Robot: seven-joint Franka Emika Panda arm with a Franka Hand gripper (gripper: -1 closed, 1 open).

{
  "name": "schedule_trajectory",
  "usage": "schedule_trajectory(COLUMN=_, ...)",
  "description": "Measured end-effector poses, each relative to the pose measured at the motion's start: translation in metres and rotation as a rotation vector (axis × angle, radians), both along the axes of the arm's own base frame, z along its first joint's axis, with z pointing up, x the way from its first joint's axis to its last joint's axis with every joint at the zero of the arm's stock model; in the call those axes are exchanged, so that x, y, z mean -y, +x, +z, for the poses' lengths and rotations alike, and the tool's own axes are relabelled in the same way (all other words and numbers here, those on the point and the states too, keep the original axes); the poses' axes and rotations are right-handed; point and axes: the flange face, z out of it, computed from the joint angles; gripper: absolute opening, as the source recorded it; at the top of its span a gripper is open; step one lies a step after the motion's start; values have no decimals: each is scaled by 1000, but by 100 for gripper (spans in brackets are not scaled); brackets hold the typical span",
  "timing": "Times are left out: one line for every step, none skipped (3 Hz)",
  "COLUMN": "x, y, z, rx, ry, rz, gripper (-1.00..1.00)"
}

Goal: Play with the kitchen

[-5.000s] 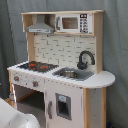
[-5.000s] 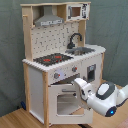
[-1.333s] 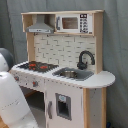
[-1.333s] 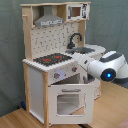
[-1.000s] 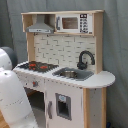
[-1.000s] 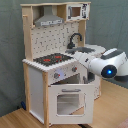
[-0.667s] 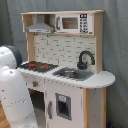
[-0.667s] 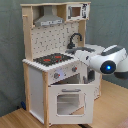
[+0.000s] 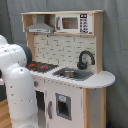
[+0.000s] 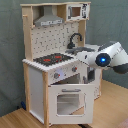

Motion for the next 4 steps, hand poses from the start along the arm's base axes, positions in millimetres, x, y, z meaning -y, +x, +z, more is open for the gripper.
schedule_trajectory(x=18, y=10, z=-14, rx=-124, ry=29, rz=-42, gripper=100)
schedule_trajectory(x=31, y=17, z=-21, rx=-245, ry=77, rz=-66, gripper=100)
schedule_trajectory(x=42, y=29, z=-22, rx=-363, ry=148, rz=-74, gripper=100)
schedule_trajectory(x=54, y=42, z=-24, rx=-455, ry=205, rz=-76, gripper=100)
